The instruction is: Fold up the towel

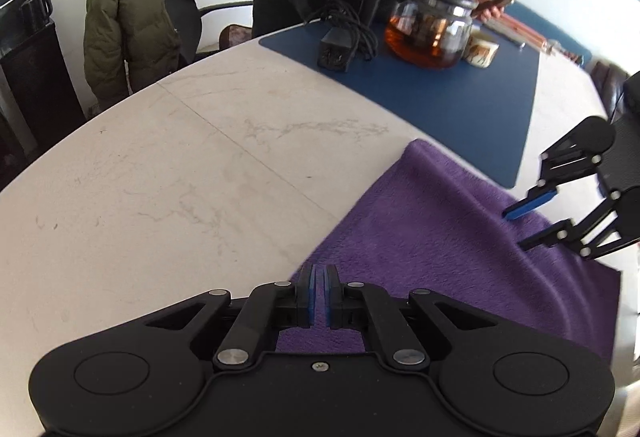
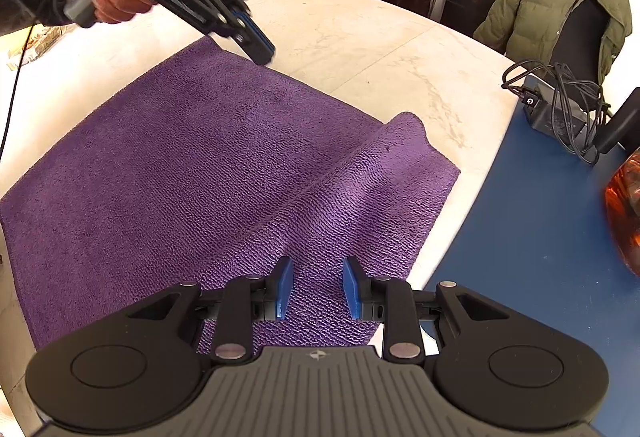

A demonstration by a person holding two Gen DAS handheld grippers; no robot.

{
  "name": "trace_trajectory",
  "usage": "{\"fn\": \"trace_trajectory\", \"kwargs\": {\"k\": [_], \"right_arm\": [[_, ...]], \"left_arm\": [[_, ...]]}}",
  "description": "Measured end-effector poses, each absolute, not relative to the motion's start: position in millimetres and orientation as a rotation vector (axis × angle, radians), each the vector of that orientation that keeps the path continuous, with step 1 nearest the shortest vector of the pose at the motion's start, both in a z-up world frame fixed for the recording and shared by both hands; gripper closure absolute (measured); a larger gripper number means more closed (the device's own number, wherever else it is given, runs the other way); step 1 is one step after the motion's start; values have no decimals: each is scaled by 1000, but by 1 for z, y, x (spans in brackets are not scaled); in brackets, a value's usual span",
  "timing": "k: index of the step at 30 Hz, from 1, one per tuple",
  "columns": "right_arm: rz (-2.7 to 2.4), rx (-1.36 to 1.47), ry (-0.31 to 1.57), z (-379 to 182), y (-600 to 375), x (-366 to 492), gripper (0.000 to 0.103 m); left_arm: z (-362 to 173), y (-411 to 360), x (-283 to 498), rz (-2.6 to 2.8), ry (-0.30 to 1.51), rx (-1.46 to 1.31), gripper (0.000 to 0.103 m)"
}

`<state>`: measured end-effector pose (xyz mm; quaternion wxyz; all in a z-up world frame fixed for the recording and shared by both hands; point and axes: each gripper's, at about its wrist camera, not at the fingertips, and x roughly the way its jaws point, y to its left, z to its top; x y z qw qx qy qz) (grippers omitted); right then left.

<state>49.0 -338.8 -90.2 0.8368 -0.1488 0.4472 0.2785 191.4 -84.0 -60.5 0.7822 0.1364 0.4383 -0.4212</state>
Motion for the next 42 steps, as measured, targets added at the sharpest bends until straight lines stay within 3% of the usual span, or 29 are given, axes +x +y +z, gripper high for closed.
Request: {"fn": "trace_trajectory", "kwargs": {"k": [8, 19, 26, 33, 42], "right_arm": [[576, -308, 941, -92, -340, 49, 73], [563, -297, 931, -93, -340, 49, 73], [569, -300, 925, -93, -340, 46, 72], [567, -294, 918, -94, -340, 45, 73], [561, -283, 907, -95, -341, 42, 73]], "left_arm": [[-85, -53, 164, -744, 1042, 303, 101], [-78, -15, 149, -526, 1070, 339, 99], [-44, -77, 145, -713, 934, 178, 98], [-79, -188, 156, -923, 969, 197, 98], [-94, -167, 154, -790, 954, 314, 98]]}}
